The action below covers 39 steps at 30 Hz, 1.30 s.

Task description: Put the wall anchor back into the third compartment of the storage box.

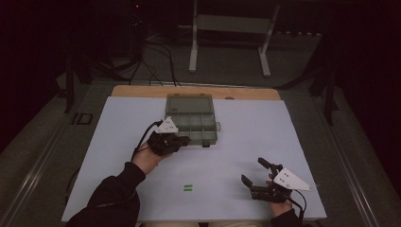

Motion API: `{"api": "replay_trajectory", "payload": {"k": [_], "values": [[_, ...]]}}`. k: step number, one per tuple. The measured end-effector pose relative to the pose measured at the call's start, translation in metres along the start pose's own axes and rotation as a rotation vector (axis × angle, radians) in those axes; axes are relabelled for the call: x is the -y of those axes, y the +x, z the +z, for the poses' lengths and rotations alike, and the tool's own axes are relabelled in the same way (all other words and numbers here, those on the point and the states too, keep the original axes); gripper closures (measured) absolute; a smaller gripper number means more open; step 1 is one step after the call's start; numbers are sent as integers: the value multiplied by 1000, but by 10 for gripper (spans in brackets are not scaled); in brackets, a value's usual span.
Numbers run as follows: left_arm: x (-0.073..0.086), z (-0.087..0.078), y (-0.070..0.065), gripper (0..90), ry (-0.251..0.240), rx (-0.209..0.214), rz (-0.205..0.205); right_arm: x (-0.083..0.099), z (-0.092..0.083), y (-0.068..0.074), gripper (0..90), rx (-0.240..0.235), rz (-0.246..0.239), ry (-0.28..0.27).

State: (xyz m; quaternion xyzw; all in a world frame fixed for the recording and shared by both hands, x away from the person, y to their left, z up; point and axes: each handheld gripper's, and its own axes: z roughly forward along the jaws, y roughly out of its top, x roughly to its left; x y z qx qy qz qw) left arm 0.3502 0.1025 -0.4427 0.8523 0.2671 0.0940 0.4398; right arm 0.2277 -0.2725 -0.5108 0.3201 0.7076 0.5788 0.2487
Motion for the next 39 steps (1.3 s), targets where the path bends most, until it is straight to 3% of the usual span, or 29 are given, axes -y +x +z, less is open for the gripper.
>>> {"api": "replay_trajectory", "payload": {"k": [11,17,22,26,39], "values": [[-30,10,21,830,-28,-59,-48,0,-1,0,109,1,1,-8],[-39,21,33,830,-49,-94,-98,-1,-2,0,109,-1,2,-12],[-42,34,41,829,-55,-142,-163,0,-1,0,109,-5,4,-7],[-44,46,47,828,-45,-179,-209,0,-1,0,109,-6,4,-7],[-41,86,55,827,21,-239,-274,0,-1,0,109,-12,4,-4]]}}
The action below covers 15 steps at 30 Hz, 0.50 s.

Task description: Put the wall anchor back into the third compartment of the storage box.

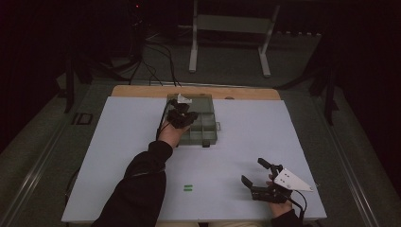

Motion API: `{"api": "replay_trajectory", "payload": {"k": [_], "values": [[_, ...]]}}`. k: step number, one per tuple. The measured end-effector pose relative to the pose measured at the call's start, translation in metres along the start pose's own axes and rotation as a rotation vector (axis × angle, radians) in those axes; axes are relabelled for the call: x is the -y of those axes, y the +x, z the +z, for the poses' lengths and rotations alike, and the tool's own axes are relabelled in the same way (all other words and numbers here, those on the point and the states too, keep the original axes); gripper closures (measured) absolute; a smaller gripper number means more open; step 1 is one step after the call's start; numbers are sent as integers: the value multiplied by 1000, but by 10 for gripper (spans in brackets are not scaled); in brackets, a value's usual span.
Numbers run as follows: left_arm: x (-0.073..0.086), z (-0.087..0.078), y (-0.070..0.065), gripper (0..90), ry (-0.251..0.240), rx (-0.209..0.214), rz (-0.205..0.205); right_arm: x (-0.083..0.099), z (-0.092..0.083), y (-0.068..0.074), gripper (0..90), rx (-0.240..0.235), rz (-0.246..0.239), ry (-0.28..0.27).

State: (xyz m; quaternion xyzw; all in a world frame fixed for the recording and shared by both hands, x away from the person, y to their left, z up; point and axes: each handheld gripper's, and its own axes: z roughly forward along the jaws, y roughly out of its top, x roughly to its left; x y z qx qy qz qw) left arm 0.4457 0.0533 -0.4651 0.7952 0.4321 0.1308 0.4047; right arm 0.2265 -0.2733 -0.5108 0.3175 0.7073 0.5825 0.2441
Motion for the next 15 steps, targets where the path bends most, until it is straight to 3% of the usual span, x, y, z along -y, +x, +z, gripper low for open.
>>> {"api": "replay_trajectory", "payload": {"k": [3,15], "values": [[0,11,2,827,16,-10,-34,0,0,0,109,-2,-2,-2],[5,34,4,823,73,-36,-40,0,0,0,109,-10,0,1]]}}
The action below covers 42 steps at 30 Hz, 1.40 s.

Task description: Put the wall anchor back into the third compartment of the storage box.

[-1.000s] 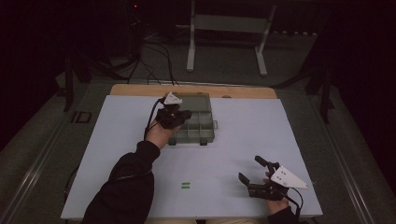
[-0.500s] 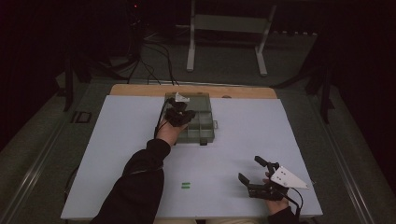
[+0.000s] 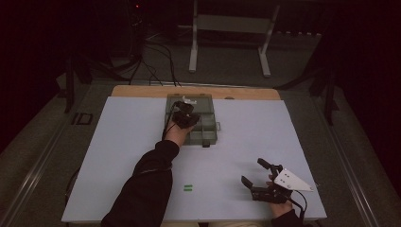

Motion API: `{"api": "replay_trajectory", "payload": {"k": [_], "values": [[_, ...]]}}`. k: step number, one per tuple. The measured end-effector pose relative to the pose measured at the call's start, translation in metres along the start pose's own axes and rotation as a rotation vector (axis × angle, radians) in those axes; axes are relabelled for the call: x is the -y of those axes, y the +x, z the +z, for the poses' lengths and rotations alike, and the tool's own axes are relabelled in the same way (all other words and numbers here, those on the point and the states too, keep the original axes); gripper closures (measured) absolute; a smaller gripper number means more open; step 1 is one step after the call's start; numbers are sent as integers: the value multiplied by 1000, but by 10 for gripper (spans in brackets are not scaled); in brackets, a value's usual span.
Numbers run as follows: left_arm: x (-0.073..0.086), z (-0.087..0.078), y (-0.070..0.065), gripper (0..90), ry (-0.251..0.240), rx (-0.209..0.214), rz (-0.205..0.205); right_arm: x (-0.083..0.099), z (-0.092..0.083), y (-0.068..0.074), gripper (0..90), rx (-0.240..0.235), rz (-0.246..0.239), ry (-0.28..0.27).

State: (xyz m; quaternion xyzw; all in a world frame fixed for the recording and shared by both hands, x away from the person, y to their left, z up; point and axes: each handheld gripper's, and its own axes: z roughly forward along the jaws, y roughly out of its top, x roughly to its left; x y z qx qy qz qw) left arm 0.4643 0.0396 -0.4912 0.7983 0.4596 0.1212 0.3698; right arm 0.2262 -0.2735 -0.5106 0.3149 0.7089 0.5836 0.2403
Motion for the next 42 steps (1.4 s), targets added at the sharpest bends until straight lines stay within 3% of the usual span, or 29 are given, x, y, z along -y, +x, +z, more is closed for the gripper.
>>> {"api": "replay_trajectory", "payload": {"k": [6,10,16,22,23,25,34,42], "values": [[-3,-7,3,651,-15,11,-26,0,0,0,109,-2,0,1],[-6,-19,3,511,-33,2,-20,0,0,0,109,-1,0,0],[-6,-34,5,170,-21,13,-8,0,1,1,109,-1,-4,3],[-5,-52,8,20,-26,57,2,0,1,1,110,-1,-3,6],[-5,-55,8,8,-27,79,8,0,1,1,109,0,-3,6],[-3,-61,8,0,-29,77,15,0,1,1,110,0,-4,7],[11,-86,10,0,-41,162,42,1,2,1,109,-3,-5,7],[27,-107,7,0,-58,205,69,1,3,2,109,-6,-6,11]]}}
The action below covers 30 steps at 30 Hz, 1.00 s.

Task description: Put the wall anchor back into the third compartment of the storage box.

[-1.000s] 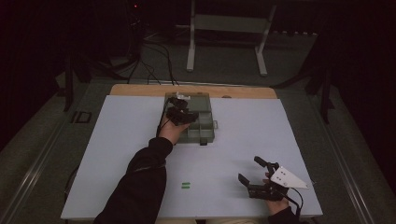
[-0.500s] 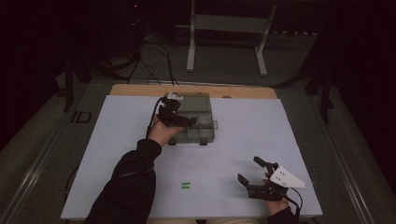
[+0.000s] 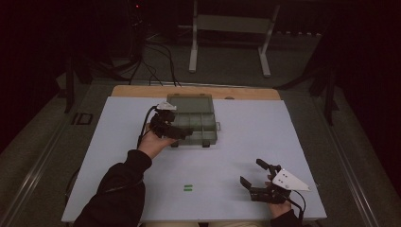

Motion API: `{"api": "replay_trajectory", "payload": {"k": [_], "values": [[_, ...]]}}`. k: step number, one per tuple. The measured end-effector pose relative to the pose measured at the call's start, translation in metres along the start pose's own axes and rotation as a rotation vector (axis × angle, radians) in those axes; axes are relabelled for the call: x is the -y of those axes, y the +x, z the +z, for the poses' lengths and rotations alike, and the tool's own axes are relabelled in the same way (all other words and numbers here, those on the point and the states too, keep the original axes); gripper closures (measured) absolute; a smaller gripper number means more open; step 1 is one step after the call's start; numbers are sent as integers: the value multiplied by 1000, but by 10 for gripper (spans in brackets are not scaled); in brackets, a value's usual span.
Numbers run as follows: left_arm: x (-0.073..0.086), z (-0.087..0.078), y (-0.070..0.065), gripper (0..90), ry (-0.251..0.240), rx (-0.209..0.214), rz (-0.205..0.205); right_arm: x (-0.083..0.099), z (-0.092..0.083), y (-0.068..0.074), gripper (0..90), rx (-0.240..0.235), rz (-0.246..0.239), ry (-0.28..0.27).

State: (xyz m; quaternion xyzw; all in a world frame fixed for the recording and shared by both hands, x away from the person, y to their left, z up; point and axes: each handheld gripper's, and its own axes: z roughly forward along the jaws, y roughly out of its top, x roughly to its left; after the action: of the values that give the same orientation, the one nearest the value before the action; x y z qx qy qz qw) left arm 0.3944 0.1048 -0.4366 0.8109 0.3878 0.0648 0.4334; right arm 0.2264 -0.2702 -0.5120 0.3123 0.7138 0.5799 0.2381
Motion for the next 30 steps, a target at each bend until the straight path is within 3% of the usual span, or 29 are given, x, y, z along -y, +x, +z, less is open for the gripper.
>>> {"api": "replay_trajectory", "payload": {"k": [17,30], "values": [[33,-35,-25,5,-28,89,75,-1,-1,1,109,-5,-9,-4],[60,-42,-44,6,-1,180,134,-1,0,3,109,-9,-12,-3]]}}
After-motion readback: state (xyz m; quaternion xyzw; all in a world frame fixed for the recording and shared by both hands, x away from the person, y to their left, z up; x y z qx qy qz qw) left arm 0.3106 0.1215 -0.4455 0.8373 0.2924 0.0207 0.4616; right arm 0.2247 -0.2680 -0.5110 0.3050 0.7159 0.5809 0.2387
